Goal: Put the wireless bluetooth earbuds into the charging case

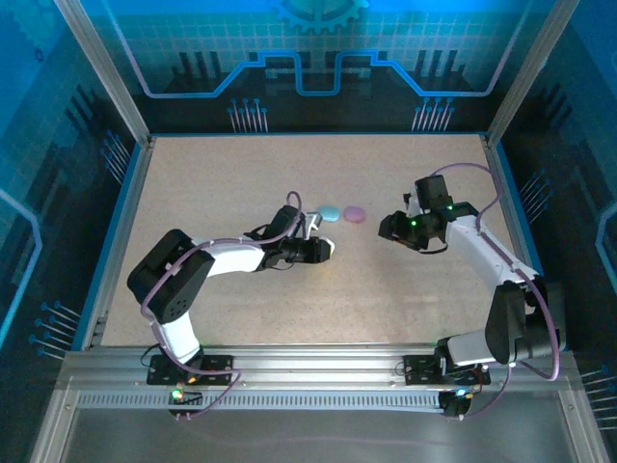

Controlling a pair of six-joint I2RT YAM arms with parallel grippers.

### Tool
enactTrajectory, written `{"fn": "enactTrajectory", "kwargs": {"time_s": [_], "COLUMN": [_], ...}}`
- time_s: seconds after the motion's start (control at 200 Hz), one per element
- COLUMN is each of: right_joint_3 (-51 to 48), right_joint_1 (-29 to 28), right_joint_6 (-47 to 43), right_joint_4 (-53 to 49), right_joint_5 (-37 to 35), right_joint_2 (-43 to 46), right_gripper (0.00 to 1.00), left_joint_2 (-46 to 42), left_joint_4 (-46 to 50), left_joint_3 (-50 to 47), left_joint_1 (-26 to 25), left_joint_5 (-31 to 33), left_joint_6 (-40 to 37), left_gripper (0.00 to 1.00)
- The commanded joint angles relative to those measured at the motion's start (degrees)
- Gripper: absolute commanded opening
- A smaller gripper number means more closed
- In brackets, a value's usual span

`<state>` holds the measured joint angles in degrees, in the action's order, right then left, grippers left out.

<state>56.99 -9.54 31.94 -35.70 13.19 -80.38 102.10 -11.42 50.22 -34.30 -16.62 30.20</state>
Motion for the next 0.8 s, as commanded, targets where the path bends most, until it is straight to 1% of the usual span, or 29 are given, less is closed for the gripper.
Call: {"fn": "enactTrajectory", "kwargs": {"time_s": [0.0, 0.285, 0.315, 0.365, 0.395, 0.455, 0.5, 0.56, 0.595, 0.645, 0.725, 0.795], "right_joint_3": [0.22, 0.79, 0.87, 0.77, 0.85, 0.63, 0.05, -3.0, -5.73, -10.34, -14.78, -15.7], "right_joint_1": [1.01, 2.11, 2.29, 2.64, 2.92, 3.17, 3.07, 2.96, 2.82, 2.6, 2.51, 2.59], "right_joint_6": [-0.35, -1.3, -1.51, -1.85, -2.12, -2.38, -3.45, -6.57, -9.53, -13.62, -20.0, -22.62], "right_joint_4": [0.64, -0.01, 0.02, 0.14, 0.29, 0.67, 1.69, 6.99, 12.24, 20.45, 29.32, 32.35], "right_joint_5": [-2.21, -4.17, -4.65, -5.57, -6.66, -11.69, -17.29, -25.05, -28.0, -31.41, -33.12, -32.36], "right_joint_2": [-0.03, 0.37, 0.55, 0.72, 0.87, 1.66, 3.02, 5.68, 7.27, 8.78, 8.94, 7.07], "right_gripper": [0.49, 0.48, 0.48, 0.49, 0.49, 0.52, 0.53, 0.57, 0.6, 0.64, 0.67, 0.67], "left_joint_2": [1.54, 3.8, 3.83, 3.57, 3.14, 1.55, -0.5, -3.88, -5.86, -8.51, -12.7, -17.32], "left_joint_4": [1.96, 4.9, 5.25, 6.1, 6.27, 6.52, 7.1, 7.2, 7.4, 8.43, 10.35, 10.02], "left_joint_3": [1.07, 1.98, 1.99, 2.34, 2.21, 1.83, 1.47, 0.57, 0.18, 0.01, -0.74, -3.06], "left_joint_1": [0.27, 0.81, 0.89, 1.1, 1.25, 1.68, 1.95, 2.28, 2.59, 3.13, 4.07, 4.91], "left_joint_5": [-1.26, 0.87, 1.42, 2.08, 2.69, 3.44, 4.7, 6.6, 7.99, 10.37, 15.01, 19.51], "left_joint_6": [1.84, 1.65, 1.72, 1.84, 1.88, 1.68, 1.01, -0.61, -1.38, -2.86, -5.17, -6.43], "left_gripper": [0.32, 0.34, 0.36, 0.46, 0.48, 0.5, 0.54, 0.56, 0.57, 0.62, 0.68, 0.76]}}
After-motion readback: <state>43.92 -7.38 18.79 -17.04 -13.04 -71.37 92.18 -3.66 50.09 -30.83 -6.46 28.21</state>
